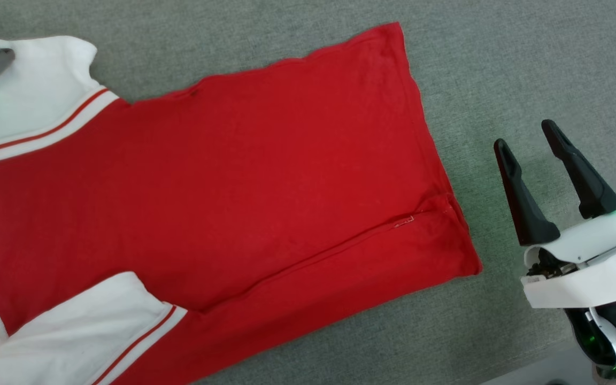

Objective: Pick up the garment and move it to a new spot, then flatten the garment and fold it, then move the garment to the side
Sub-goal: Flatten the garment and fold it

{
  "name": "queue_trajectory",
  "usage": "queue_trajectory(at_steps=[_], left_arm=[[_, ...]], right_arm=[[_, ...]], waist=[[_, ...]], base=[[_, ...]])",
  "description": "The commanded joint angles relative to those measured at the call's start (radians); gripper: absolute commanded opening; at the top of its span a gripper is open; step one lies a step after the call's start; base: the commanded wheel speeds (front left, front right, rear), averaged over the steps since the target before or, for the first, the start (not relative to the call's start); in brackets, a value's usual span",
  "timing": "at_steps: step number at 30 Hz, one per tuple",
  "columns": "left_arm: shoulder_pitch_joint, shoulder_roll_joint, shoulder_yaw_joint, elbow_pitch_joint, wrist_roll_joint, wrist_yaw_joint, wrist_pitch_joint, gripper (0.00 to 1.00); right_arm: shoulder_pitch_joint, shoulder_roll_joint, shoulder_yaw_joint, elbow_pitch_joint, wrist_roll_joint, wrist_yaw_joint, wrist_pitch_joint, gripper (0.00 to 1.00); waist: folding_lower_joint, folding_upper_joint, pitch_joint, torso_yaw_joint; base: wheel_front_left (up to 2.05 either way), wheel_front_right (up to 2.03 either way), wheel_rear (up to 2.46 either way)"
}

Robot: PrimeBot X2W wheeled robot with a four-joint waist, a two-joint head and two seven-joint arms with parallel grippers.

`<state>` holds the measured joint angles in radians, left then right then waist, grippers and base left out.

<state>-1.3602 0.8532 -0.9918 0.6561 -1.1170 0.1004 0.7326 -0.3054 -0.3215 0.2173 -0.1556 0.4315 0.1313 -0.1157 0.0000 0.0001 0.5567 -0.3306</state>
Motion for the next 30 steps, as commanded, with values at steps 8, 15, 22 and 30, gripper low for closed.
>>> queue_trajectory(at_steps=[8,15,22,30], left_arm=[[0.097,-0.038,-0.054,0.041,-0.065,0.035,0.182,0.00],[0.075,-0.042,-0.051,0.007,-0.047,0.033,0.151,0.00],[0.056,-0.075,-0.048,0.009,-0.048,0.033,0.139,0.00],[0.030,-0.123,-0.048,0.036,-0.046,0.020,0.130,0.00]], right_arm=[[-0.013,-0.004,-0.011,0.002,0.013,-0.001,0.013,1.00],[-0.044,-0.011,-0.006,-0.005,0.034,-0.001,0.064,1.00],[-0.200,-0.036,0.029,0.071,0.103,-0.001,0.228,1.00],[-0.479,-0.057,0.137,0.294,0.218,-0.001,0.427,1.00]], waist=[[0.0000,-0.0001,-0.003,0.006],[0.0000,-0.0001,-0.002,0.014],[0.0000,-0.0001,0.000,0.028],[0.0000,-0.0001,0.011,0.053]], base=[[0.00,0.00,0.00],[0.00,0.00,0.00],[0.00,0.00,0.00],[0.00,0.00,0.00]])
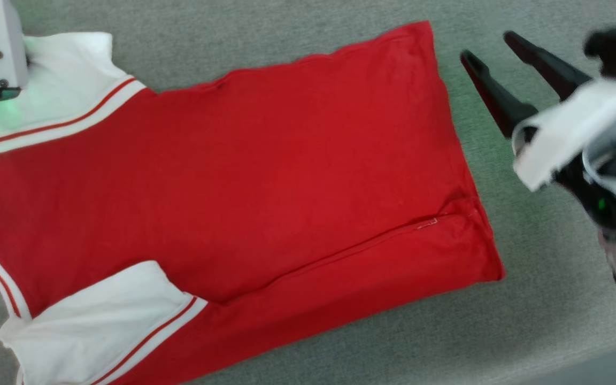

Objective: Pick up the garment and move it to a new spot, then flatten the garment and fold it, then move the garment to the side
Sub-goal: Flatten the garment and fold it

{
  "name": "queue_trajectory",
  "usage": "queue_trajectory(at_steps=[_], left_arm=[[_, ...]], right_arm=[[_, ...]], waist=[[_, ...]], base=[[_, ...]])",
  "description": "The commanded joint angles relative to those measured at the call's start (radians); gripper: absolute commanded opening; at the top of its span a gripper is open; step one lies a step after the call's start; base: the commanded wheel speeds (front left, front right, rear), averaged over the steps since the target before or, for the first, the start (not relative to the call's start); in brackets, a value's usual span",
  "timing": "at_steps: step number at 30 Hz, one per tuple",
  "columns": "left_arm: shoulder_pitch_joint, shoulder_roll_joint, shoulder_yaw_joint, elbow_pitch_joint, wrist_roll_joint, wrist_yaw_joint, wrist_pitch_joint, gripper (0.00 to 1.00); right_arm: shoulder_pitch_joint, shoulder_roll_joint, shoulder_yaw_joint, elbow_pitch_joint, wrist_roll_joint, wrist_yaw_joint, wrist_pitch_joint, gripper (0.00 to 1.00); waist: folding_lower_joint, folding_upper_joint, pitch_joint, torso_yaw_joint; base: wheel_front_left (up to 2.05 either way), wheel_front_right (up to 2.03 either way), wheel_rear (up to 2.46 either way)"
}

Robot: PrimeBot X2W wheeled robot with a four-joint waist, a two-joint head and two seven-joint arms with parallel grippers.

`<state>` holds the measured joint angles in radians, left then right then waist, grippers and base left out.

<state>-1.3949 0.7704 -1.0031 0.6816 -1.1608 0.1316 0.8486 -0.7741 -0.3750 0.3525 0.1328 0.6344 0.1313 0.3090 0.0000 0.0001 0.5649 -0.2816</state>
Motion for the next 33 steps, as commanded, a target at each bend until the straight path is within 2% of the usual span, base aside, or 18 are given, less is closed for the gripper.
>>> queue_trajectory(at_steps=[1,10,19,20,21,22,33], left_arm=[[0.061,-0.044,-0.036,0.015,-0.001,-0.014,0.012,0.00],[0.035,-0.084,-0.035,0.058,0.002,-0.034,-0.004,0.00],[0.017,-0.113,-0.033,0.096,0.000,-0.056,-0.018,0.00],[0.016,-0.116,-0.033,0.101,-0.001,-0.056,-0.020,0.00],[0.015,-0.119,-0.033,0.105,-0.002,-0.061,-0.022,0.00],[0.015,-0.121,-0.031,0.111,-0.004,-0.064,-0.023,0.00],[0.002,-0.148,0.005,0.150,-0.032,-0.098,-0.080,0.00]], right_arm=[[-0.043,-0.004,0.015,0.042,0.022,-0.001,0.023,1.00],[-0.276,0.026,0.155,0.327,0.121,-0.001,0.182,1.00],[-0.385,0.067,0.262,0.507,0.195,-0.001,0.302,1.00],[-0.392,0.072,0.278,0.522,0.203,-0.001,0.316,0.94],[-0.398,0.075,0.294,0.526,0.212,-0.001,0.323,0.12],[-0.403,0.074,0.311,0.533,0.223,0.000,0.336,0.00],[-0.421,0.003,0.385,0.578,0.296,-0.001,0.261,0.00]], waist=[[0.0000,-0.0001,0.004,0.007],[0.0000,-0.0001,0.014,0.029],[0.0000,-0.0001,0.021,0.040],[0.0000,-0.0001,0.021,0.042],[0.0000,-0.0001,0.022,0.043],[0.0000,-0.0001,0.022,0.045],[0.0000,-0.0001,-0.028,0.089]], base=[[0.00,0.00,0.00],[0.00,0.00,0.00],[0.00,0.00,0.00],[0.00,0.00,0.00],[0.00,0.00,0.00],[0.00,0.00,0.00],[0.00,0.00,0.00]])
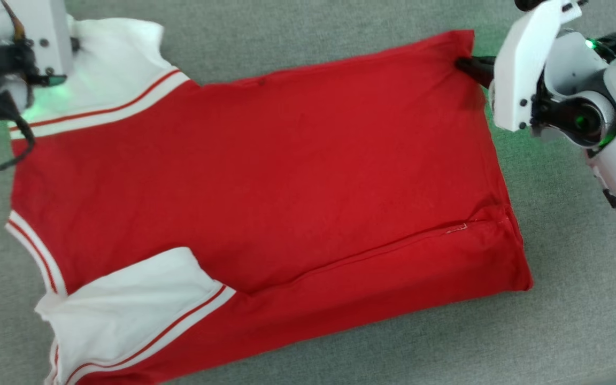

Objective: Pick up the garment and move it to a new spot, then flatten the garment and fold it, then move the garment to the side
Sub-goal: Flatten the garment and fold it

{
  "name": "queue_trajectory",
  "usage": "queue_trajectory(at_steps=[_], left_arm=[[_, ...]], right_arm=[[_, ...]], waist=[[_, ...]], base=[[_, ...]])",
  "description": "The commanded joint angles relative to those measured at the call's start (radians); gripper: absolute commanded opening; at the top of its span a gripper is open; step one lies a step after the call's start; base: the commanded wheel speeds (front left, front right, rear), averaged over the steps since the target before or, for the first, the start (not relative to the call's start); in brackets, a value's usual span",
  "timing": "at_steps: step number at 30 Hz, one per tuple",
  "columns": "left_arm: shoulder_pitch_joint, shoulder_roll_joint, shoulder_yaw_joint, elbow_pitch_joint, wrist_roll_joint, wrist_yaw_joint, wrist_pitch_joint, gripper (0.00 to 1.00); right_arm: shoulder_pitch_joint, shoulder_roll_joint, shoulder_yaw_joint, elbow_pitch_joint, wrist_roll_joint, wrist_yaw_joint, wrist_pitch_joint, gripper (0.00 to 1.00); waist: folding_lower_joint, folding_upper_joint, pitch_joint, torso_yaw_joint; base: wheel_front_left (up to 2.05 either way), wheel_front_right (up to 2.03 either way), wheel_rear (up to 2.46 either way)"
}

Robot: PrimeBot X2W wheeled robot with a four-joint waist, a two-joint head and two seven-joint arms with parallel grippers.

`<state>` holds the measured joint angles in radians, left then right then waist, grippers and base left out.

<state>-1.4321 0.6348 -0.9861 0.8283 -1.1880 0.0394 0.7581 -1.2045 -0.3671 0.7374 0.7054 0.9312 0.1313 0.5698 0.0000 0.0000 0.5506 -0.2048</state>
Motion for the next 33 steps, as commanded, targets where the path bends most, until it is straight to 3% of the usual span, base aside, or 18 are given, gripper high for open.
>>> queue_trajectory(at_steps=[1,15,20,26,33], left_arm=[[0.034,-0.013,-0.007,0.006,-0.007,-0.010,0.005,0.00],[0.079,-0.019,0.034,-0.012,-0.046,-0.084,-0.099,0.00],[0.145,0.002,0.046,-0.066,-0.075,-0.088,-0.125,0.00],[0.271,0.065,0.035,-0.208,-0.097,-0.033,-0.121,0.00],[0.452,0.165,0.026,-0.493,-0.139,0.098,-0.112,0.00]], right_arm=[[0.011,-0.012,0.007,0.006,0.005,-0.001,-0.008,0.00],[0.081,-0.167,0.105,-0.101,0.049,-0.001,-0.154,0.00],[0.143,-0.226,0.131,-0.160,0.071,-0.001,-0.196,0.00],[0.249,-0.304,0.139,-0.236,0.093,-0.001,-0.235,0.00],[0.391,-0.370,0.111,-0.303,0.126,-0.001,-0.266,0.00]], waist=[[0.0000,0.0000,-0.023,0.017],[0.0000,0.0000,-0.199,0.113],[0.0000,0.0000,-0.263,0.135],[0.0000,0.0000,-0.322,0.160],[0.0000,0.0000,-0.358,0.186]], base=[[0.00,0.00,0.00],[0.00,0.00,0.00],[0.00,0.00,0.00],[0.00,0.00,0.00],[0.00,0.00,0.00]])
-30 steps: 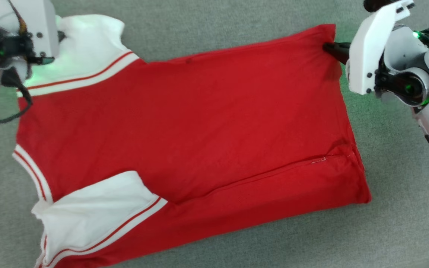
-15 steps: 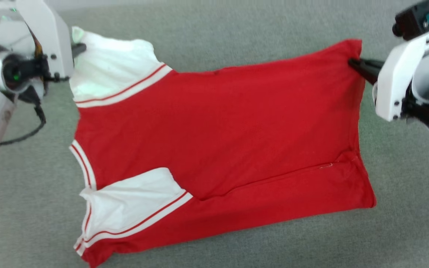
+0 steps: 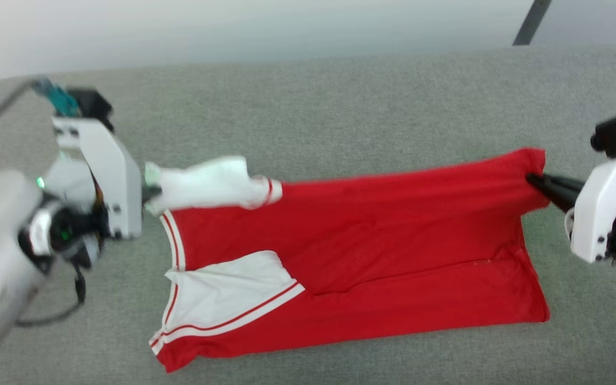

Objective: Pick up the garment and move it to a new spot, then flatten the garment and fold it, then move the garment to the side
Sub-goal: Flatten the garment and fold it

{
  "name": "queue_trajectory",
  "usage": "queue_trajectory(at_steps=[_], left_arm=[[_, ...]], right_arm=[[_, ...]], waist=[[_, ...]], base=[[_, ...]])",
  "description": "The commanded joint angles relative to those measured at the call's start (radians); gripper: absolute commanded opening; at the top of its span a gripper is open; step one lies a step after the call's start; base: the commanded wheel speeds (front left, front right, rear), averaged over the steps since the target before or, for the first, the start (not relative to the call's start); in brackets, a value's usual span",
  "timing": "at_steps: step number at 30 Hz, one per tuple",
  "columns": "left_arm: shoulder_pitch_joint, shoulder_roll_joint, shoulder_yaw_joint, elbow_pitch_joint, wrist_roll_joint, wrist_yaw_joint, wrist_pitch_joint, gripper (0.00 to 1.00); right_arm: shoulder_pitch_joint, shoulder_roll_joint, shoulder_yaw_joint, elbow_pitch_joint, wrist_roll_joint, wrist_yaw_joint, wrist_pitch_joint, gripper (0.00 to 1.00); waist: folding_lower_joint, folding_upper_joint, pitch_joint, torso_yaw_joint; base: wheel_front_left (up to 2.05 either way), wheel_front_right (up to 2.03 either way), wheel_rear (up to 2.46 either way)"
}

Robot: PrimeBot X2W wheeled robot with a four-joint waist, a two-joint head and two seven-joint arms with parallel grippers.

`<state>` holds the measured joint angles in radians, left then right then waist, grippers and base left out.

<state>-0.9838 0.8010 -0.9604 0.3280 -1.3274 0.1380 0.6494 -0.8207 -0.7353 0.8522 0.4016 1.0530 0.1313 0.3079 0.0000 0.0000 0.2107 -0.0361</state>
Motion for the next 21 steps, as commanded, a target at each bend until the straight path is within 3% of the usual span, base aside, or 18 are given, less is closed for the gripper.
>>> queue_trajectory(at_steps=[1,8,13,19,20,21], left_arm=[[0.028,0.014,-0.006,-0.033,0.002,0.022,-0.003,0.00],[0.186,0.068,-0.027,-0.262,-0.047,0.144,-0.009,0.00],[0.247,0.071,-0.044,-0.313,-0.063,0.177,-0.015,0.00],[0.277,0.066,-0.046,-0.328,-0.081,0.186,-0.018,0.00],[0.276,0.067,-0.045,-0.329,-0.077,0.185,-0.022,0.01],[0.277,0.065,-0.044,-0.330,-0.077,0.185,-0.025,0.18]], right_arm=[[0.027,-0.008,-0.011,-0.006,0.007,-0.001,-0.008,0.00],[0.148,-0.025,-0.058,-0.032,0.023,-0.001,0.001,0.00],[0.215,-0.018,-0.088,-0.041,0.024,-0.001,0.035,0.00],[0.264,-0.002,-0.120,-0.043,-0.004,-0.001,0.078,0.02],[0.268,0.001,-0.128,-0.044,-0.011,-0.001,0.080,0.43],[0.276,0.003,-0.135,-0.045,-0.019,-0.001,0.084,0.72]], waist=[[0.0000,0.0000,-0.021,0.021],[0.0000,0.0000,-0.029,0.031],[0.0000,0.0000,-0.032,0.031],[0.0000,0.0000,-0.040,0.026],[0.0000,0.0000,-0.043,0.025],[0.0000,0.0000,-0.046,0.026]], base=[[0.00,0.00,0.00],[0.00,0.00,0.00],[0.00,0.00,0.00],[0.00,0.00,0.00],[0.00,0.00,0.00],[0.00,0.00,0.00]])
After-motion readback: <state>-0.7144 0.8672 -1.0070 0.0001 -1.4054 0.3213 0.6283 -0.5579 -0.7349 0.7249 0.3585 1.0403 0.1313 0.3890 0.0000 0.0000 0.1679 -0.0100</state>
